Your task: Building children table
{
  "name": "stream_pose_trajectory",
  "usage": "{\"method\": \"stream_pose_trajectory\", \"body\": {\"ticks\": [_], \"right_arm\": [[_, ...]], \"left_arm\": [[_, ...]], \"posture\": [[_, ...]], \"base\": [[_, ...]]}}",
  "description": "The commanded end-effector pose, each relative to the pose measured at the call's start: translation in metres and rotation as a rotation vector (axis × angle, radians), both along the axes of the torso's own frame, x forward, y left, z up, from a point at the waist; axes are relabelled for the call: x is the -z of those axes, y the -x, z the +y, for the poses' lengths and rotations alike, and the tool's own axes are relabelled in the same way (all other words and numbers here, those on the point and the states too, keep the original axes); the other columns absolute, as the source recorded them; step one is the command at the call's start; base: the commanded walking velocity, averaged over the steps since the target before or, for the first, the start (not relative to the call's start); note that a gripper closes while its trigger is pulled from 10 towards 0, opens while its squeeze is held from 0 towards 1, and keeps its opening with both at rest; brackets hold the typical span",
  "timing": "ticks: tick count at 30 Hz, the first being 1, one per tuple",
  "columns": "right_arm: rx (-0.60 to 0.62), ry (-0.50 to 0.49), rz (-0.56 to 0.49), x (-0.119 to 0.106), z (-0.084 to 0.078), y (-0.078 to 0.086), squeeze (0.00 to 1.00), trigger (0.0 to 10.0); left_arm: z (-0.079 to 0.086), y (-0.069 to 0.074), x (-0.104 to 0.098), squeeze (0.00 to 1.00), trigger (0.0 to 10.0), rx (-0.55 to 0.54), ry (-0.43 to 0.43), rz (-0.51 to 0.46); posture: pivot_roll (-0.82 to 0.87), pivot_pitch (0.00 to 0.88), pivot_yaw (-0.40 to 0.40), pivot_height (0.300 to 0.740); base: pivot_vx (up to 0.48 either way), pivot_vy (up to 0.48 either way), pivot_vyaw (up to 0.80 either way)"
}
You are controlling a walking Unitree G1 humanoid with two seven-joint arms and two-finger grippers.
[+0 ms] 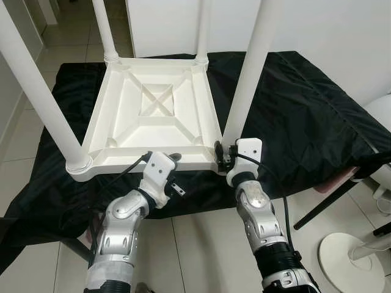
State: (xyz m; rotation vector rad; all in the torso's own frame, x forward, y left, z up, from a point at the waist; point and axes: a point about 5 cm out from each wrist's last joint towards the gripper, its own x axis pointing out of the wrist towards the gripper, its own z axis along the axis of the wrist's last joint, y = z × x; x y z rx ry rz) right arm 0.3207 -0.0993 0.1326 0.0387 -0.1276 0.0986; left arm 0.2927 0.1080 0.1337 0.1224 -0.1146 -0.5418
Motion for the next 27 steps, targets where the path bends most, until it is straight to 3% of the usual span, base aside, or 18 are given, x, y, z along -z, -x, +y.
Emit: {"method": "stream_pose_trajectory", "body": {"ticks": [1,2,3,4,6,8,11,20,22,27], "right_arm": [[0.016,-0.011,0.008,0.001,-0.004,0.002,1.0,10.0],[0.016,-0.011,0.008,0.001,-0.004,0.002,1.0,10.0],[-0.022,0.01,0.003,0.001,-0.004,0.002,0.69,10.0],[-0.064,0.032,-0.002,0.002,-0.006,0.001,0.0,10.0],[-0.092,0.046,-0.003,0.002,-0.008,0.001,0.0,10.0],[-0.214,0.08,-0.015,0.002,-0.011,0.0,0.0,10.0],[-0.302,0.106,-0.015,0.002,-0.014,-0.002,0.0,10.0],[-0.421,0.195,-0.013,0.0,-0.024,-0.01,0.0,10.0],[-0.512,0.259,-0.019,-0.007,-0.03,-0.018,0.0,10.0],[-0.602,0.334,0.004,-0.009,-0.029,-0.027,0.0,10.0]], "left_arm": [[-0.003,0.004,0.006,0.0,10.0,-0.04,0.025,0.015],[-0.003,0.004,0.006,0.0,10.0,-0.04,0.025,0.015],[-0.005,0.005,0.006,0.0,10.0,-0.032,0.027,0.013],[-0.007,0.007,0.006,0.0,10.0,-0.024,0.022,0.011],[-0.007,0.007,0.006,0.0,10.0,-0.019,0.018,0.01],[-0.007,0.008,0.008,0.0,10.0,-0.016,0.01,0.016],[-0.006,0.008,0.009,0.0,10.0,-0.012,0.0,0.018],[-0.006,0.009,0.008,0.0,10.0,-0.001,-0.019,0.01],[-0.016,0.015,0.006,0.0,10.0,0.094,-0.039,-0.001],[-0.025,0.024,0.006,0.0,10.0,0.187,-0.074,-0.011]], "posture": [[-0.05,0.067,-0.01,0.74],[-0.05,0.067,-0.01,0.74],[-0.05,0.069,-0.006,0.74],[-0.05,0.069,-0.006,0.74],[-0.05,0.069,-0.006,0.74],[-0.05,0.073,0.008,0.74],[-0.06,0.074,0.008,0.74],[-0.06,0.069,0.017,0.74],[-0.05,0.062,0.017,0.74],[-0.05,0.055,0.016,0.74]], "base": [[0.0,0.0,0.0],[0.0,0.0,0.0],[0.0,0.0,0.0],[0.0,0.0,0.0],[0.0,0.0,0.0],[0.0,0.0,0.0],[0.0,0.0,0.0],[0.0,0.0,0.0],[0.0,0.0,0.0],[0.0,0.0,0.0]]}}
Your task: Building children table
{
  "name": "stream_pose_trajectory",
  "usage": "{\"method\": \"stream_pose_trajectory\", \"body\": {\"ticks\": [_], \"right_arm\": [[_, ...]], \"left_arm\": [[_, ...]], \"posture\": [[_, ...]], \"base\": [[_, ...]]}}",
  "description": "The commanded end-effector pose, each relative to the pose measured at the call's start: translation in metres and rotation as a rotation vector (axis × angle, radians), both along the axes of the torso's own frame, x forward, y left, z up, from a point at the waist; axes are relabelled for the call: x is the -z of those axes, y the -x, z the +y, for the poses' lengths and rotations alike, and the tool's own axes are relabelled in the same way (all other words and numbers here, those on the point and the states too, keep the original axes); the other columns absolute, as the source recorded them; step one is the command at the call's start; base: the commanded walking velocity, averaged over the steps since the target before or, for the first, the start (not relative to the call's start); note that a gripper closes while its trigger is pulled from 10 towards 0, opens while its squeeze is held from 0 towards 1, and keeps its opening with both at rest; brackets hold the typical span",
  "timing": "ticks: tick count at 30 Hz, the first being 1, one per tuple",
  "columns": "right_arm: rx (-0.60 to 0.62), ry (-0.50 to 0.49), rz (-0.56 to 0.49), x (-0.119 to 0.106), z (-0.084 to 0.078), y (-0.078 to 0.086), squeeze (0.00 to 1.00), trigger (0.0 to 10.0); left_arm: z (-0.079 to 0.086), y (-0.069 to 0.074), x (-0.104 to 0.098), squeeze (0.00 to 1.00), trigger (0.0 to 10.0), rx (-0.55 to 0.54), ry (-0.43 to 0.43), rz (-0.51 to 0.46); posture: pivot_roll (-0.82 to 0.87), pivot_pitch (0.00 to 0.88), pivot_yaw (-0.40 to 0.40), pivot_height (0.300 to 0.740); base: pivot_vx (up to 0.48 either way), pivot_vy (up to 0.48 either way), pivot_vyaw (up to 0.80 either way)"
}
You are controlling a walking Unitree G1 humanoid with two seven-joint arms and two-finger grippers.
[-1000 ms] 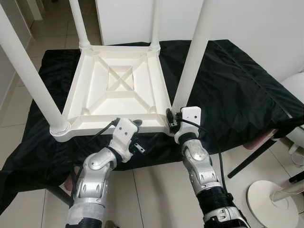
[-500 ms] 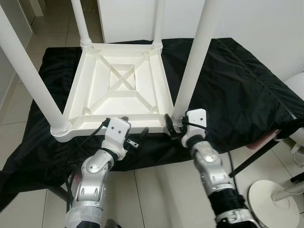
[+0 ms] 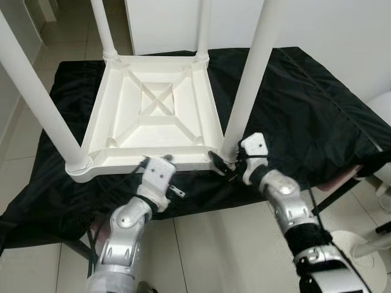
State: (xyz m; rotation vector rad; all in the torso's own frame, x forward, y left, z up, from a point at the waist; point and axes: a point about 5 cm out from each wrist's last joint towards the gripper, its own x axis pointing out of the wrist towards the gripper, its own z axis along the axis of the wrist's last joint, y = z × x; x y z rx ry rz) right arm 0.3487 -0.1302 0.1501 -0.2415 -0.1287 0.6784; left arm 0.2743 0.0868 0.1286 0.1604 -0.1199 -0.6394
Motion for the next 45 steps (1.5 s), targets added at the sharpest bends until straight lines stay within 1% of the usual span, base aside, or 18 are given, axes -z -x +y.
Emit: {"method": "stream_pose_trajectory", "body": {"ticks": [1,6,7,8,15,17,18,19,23,25,31,35,37,39,42,43,44,45], "right_arm": [[-0.044,0.045,0.036,0.01,0.002,0.0,0.0,10.0],[-0.049,0.058,0.04,0.011,0.003,-0.001,0.0,10.0],[-0.058,0.06,0.046,0.013,0.004,-0.001,0.0,3.4],[-0.072,0.059,0.057,0.015,0.005,-0.001,0.0,0.0],[-0.097,0.061,0.074,0.019,0.003,0.0,0.0,0.0],[-0.092,0.061,0.078,0.02,0.002,0.0,0.0,0.4],[-0.078,0.056,0.077,0.02,0.001,-0.001,0.0,4.7],[-0.072,0.039,0.085,0.021,0.0,-0.001,0.0,10.0],[-0.054,0.024,0.088,0.021,-0.001,-0.001,0.0,10.0],[0.037,0.0,0.093,0.022,-0.006,-0.004,0.0,10.0],[0.151,-0.064,0.102,0.022,-0.009,-0.006,0.0,10.0],[0.219,-0.122,0.094,0.021,-0.007,-0.004,0.0,10.0],[0.268,-0.17,0.07,0.02,0.005,0.003,0.0,10.0],[0.296,-0.192,0.064,0.019,0.008,0.006,0.0,10.0],[0.45,-0.249,0.046,0.018,0.012,0.009,0.0,10.0],[0.45,-0.249,0.046,0.018,0.012,0.009,0.0,10.0],[0.536,-0.27,0.024,0.016,0.012,0.01,0.0,10.0],[0.536,-0.27,0.024,0.016,0.012,0.01,0.0,10.0]], "left_arm": [[-0.004,0.005,0.001,0.0,10.0,0.091,-0.042,-0.003],[-0.004,0.005,0.001,0.0,10.0,0.086,-0.049,-0.005],[-0.004,0.005,0.001,0.0,10.0,0.084,-0.049,-0.006],[-0.004,0.005,0.0,0.0,10.0,0.081,-0.049,-0.008],[-0.002,0.005,-0.001,0.0,10.0,0.074,-0.052,-0.011],[-0.002,0.005,-0.001,0.0,10.0,0.071,-0.054,-0.012],[-0.002,0.005,-0.001,0.0,10.0,0.07,-0.057,-0.013],[-0.002,0.006,-0.001,0.0,10.0,0.068,-0.06,-0.014],[-0.001,0.007,0.0,0.0,10.0,0.068,-0.063,-0.013],[-0.001,0.008,0.0,0.0,10.0,0.073,-0.067,-0.01],[-0.002,0.009,0.001,0.0,10.0,0.074,-0.069,-0.01],[-0.002,0.009,0.001,0.0,10.0,0.074,-0.069,-0.011],[-0.002,0.009,0.001,0.0,10.0,0.074,-0.069,-0.011],[-0.002,0.009,0.001,0.0,10.0,0.074,-0.067,-0.009],[-0.002,0.01,0.001,0.0,10.0,0.075,-0.067,-0.009],[-0.002,0.01,0.001,0.0,10.0,0.075,-0.067,-0.009],[-0.002,0.009,0.001,0.0,10.0,0.075,-0.068,-0.009],[-0.002,0.009,0.001,0.0,10.0,0.075,-0.068,-0.009]], "posture": [[-0.04,0.055,0.014,0.74],[-0.04,0.055,0.012,0.74],[-0.04,0.056,0.011,0.74],[-0.04,0.056,0.011,0.74],[-0.03,0.057,0.008,0.74],[-0.03,0.055,0.007,0.74],[-0.03,0.054,0.006,0.74],[-0.03,0.053,0.007,0.74],[-0.03,0.054,0.006,0.74],[-0.03,0.054,0.006,0.74],[-0.03,0.047,0.002,0.74],[-0.03,0.044,0.0,0.74],[-0.03,0.041,-0.004,0.74],[-0.03,0.04,-0.003,0.74],[-0.03,0.039,-0.006,0.74],[-0.03,0.039,-0.006,0.74],[-0.03,0.038,-0.006,0.74],[-0.03,0.038,-0.006,0.74]], "base": [[0.0,0.0,0.0],[0.0,0.0,0.0],[0.0,0.0,0.0],[0.0,0.0,0.0],[0.0,0.0,0.0],[0.0,0.0,0.0],[0.0,0.0,0.0],[0.0,0.0,0.0],[0.0,0.0,0.0],[0.0,0.0,0.0],[0.0,0.0,0.0],[0.0,0.0,0.0],[0.0,0.0,0.0],[0.0,0.0,0.0],[0.0,0.0,0.0],[0.0,0.0,0.0],[0.0,0.0,0.0],[0.0,0.0,0.0]]}}
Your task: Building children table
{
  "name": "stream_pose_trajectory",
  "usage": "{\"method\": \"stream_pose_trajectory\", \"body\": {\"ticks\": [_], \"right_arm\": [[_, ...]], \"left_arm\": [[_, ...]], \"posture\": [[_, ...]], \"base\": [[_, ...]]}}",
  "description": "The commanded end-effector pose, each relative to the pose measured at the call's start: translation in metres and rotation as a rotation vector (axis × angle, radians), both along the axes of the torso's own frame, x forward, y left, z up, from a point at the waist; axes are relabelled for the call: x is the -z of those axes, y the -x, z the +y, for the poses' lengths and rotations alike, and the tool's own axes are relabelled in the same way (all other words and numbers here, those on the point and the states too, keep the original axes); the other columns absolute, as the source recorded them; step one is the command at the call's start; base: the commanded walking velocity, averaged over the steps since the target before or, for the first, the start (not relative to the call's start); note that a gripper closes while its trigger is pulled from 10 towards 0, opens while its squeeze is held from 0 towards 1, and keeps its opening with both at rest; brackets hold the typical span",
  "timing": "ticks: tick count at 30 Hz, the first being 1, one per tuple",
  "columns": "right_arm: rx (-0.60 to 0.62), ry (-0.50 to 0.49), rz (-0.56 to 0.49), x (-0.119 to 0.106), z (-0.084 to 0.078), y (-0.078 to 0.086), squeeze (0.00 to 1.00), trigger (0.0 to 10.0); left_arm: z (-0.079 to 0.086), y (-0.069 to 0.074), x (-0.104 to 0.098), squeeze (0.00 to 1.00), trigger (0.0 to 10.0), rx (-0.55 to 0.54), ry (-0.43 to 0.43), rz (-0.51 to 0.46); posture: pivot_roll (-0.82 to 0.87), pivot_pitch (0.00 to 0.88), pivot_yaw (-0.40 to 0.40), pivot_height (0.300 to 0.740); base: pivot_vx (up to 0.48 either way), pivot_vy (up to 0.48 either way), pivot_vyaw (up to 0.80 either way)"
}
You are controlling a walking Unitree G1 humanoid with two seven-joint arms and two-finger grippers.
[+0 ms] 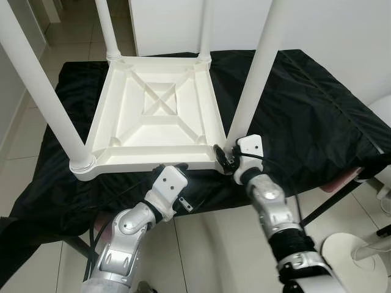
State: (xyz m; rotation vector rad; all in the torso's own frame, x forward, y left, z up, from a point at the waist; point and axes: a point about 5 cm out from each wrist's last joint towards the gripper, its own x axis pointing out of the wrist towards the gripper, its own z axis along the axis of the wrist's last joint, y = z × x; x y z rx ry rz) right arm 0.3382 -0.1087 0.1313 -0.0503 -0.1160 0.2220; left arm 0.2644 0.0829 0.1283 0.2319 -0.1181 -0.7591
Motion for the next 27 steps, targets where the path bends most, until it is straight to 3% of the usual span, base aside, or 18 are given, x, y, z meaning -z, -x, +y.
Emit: {"method": "stream_pose_trajectory", "body": {"ticks": [1,4,12,16,17,27], "right_arm": [[0.14,-0.085,0.006,-0.002,-0.007,0.001,0.0,10.0],[0.226,-0.144,0.035,-0.002,0.003,0.007,0.0,10.0],[0.121,-0.122,0.0,-0.008,0.011,0.012,0.0,10.0],[0.126,-0.112,-0.003,-0.008,0.011,0.013,0.0,10.0],[0.116,-0.109,0.002,-0.008,0.011,0.013,1.0,10.0],[-0.001,-0.105,-0.034,-0.006,-0.003,0.015,1.0,10.0]], "left_arm": [[0.001,-0.001,0.001,0.0,10.0,-0.041,0.008,0.002],[0.001,-0.002,0.001,0.0,10.0,-0.039,0.009,-0.001],[0.0,-0.003,0.0,0.0,10.0,-0.038,0.01,-0.002],[0.0,-0.003,0.0,0.0,10.0,-0.04,0.011,-0.001],[0.0,-0.003,0.0,0.0,10.0,-0.04,0.012,-0.002],[0.003,-0.003,-0.001,0.0,10.0,-0.081,0.041,0.003]], "posture": [[-0.04,0.035,-0.008,0.74],[-0.04,0.032,-0.008,0.74],[-0.04,0.025,-0.007,0.74],[-0.04,0.025,-0.008,0.74],[-0.04,0.025,-0.01,0.74],[-0.04,0.029,-0.02,0.74]], "base": [[0.0,0.0,0.0],[0.0,0.0,0.0],[0.0,0.0,0.0],[0.0,0.0,0.0],[0.0,0.0,0.0],[0.0,0.0,0.0]]}}
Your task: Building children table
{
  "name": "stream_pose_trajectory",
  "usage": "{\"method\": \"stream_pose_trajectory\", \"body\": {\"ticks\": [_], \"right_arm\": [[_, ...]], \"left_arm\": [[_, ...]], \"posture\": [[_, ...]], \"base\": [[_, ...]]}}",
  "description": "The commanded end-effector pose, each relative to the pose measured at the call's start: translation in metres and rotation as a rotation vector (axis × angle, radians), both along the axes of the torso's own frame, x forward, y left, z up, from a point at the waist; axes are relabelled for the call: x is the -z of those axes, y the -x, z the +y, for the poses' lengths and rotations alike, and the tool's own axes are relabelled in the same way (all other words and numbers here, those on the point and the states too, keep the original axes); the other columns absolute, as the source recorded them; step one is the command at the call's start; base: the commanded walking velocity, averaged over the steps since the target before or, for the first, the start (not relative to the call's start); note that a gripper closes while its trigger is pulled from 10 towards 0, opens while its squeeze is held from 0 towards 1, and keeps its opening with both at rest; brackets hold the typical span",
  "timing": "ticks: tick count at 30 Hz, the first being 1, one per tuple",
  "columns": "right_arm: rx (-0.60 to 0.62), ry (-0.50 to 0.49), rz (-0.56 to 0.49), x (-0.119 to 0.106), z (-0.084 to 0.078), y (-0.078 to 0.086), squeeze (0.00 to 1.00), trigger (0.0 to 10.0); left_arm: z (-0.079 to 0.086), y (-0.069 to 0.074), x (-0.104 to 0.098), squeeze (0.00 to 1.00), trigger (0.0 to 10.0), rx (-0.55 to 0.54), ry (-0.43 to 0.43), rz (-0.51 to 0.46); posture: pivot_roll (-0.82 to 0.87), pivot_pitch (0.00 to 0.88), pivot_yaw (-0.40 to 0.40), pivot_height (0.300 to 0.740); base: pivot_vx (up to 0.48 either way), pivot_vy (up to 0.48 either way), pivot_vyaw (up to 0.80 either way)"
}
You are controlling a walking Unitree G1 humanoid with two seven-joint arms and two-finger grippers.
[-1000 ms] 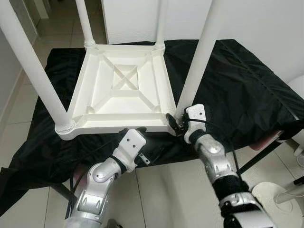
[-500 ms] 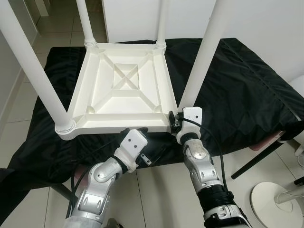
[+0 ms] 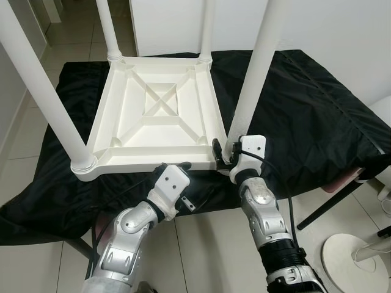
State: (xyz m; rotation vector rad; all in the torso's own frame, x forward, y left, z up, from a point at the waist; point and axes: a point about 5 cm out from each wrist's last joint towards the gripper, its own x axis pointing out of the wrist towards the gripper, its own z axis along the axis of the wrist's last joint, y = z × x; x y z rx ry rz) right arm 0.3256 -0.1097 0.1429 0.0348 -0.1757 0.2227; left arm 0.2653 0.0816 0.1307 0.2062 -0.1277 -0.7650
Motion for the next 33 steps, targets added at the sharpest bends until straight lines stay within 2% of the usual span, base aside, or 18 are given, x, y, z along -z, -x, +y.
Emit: {"method": "stream_pose_trajectory", "body": {"ticks": [1,2,3,4,5,6,7,9,12,14,19,26,27,28,29,30,31,33], "right_arm": [[-0.029,-0.011,0.012,0.006,-0.004,0.003,1.0,10.0],[-0.029,-0.011,0.012,0.006,-0.004,0.003,1.0,10.0],[-0.071,-0.006,0.012,0.006,-0.006,0.003,0.8,10.0],[-0.071,-0.006,0.012,0.006,-0.006,0.003,0.8,10.0],[-0.152,0.012,0.013,0.006,-0.01,0.003,0.0,10.0],[-0.152,0.012,0.013,0.006,-0.01,0.003,0.0,10.0],[-0.215,0.037,0.007,0.005,-0.013,0.003,0.0,10.0],[-0.215,0.037,0.007,0.005,-0.013,0.003,0.0,10.0],[-0.297,0.157,0.0,0.005,-0.02,-0.002,0.0,10.0],[-0.319,0.199,0.01,0.006,-0.022,-0.006,0.0,10.0],[-0.4,0.265,0.005,0.005,-0.019,-0.013,0.0,10.0],[-0.448,0.327,0.012,0.003,-0.02,-0.02,0.0,10.0],[-0.459,0.343,0.017,0.004,-0.021,-0.022,0.0,4.4],[-0.463,0.351,0.02,0.004,-0.022,-0.024,0.0,2.2],[-0.469,0.351,0.026,0.004,-0.023,-0.025,0.0,0.8],[-0.469,0.351,0.026,0.004,-0.023,-0.025,0.0,0.8],[-0.471,0.348,0.034,0.005,-0.024,-0.026,0.0,0.0],[-0.472,0.342,0.041,0.006,-0.025,-0.026,0.0,0.0]], "left_arm": [[0.005,-0.001,0.002,0.0,10.0,-0.091,0.014,0.004],[0.005,-0.001,0.002,0.0,10.0,-0.091,0.014,0.004],[0.005,0.0,0.002,0.0,10.0,-0.092,0.013,0.004],[0.005,0.0,0.002,0.0,10.0,-0.092,0.013,0.004],[0.006,0.0,0.002,0.0,10.0,-0.095,0.012,0.005],[0.006,0.0,0.002,0.0,10.0,-0.095,0.012,0.005],[0.007,0.0,0.002,0.0,10.0,-0.098,0.012,0.004],[0.007,0.0,0.002,0.0,10.0,-0.098,0.012,0.004],[0.008,-0.003,0.0,0.0,10.0,-0.102,0.01,-0.002],[0.008,-0.004,-0.001,0.0,10.0,-0.104,0.011,-0.005],[0.007,-0.005,-0.002,0.0,10.0,-0.098,0.012,-0.009],[0.008,-0.007,-0.004,0.0,10.0,-0.094,0.008,-0.012],[0.009,-0.008,-0.005,0.0,10.0,-0.096,0.007,-0.013],[0.009,-0.009,-0.005,0.0,10.0,-0.097,0.007,-0.016],[0.009,-0.009,-0.006,0.0,10.0,-0.098,0.008,-0.017],[0.009,-0.009,-0.006,0.0,10.0,-0.098,0.008,-0.017],[0.009,-0.008,-0.006,0.0,10.0,-0.099,0.008,-0.018],[0.009,-0.008,-0.006,0.0,10.0,-0.1,0.008,-0.019]], "posture": [[-0.04,0.029,-0.02,0.74],[-0.04,0.029,-0.02,0.74],[-0.03,0.031,-0.021,0.74],[-0.03,0.031,-0.021,0.74],[-0.03,0.033,-0.023,0.74],[-0.03,0.033,-0.023,0.74],[-0.04,0.032,-0.022,0.74],[-0.04,0.032,-0.022,0.74],[-0.04,0.029,-0.022,0.74],[-0.04,0.03,-0.02,0.74],[-0.05,0.029,-0.007,0.74],[-0.05,0.031,0.003,0.74],[-0.04,0.032,0.002,0.74],[-0.04,0.034,0.0,0.74],[-0.04,0.034,0.0,0.74],[-0.04,0.034,0.0,0.74],[-0.03,0.035,-0.001,0.74],[-0.03,0.037,-0.003,0.74]], "base": [[0.0,0.0,0.0],[0.0,0.0,0.0],[0.0,0.0,0.0],[0.0,0.0,0.0],[0.0,0.0,0.0],[0.0,0.0,0.0],[0.0,0.0,0.0],[0.0,0.0,0.0],[0.0,0.0,0.0],[0.0,0.0,0.0],[0.0,0.0,0.0],[0.0,0.0,0.0],[0.0,0.0,0.0],[0.0,0.0,0.0],[0.0,0.0,0.0],[0.0,0.0,0.0],[0.0,0.0,0.0],[0.0,0.0,0.0]]}}
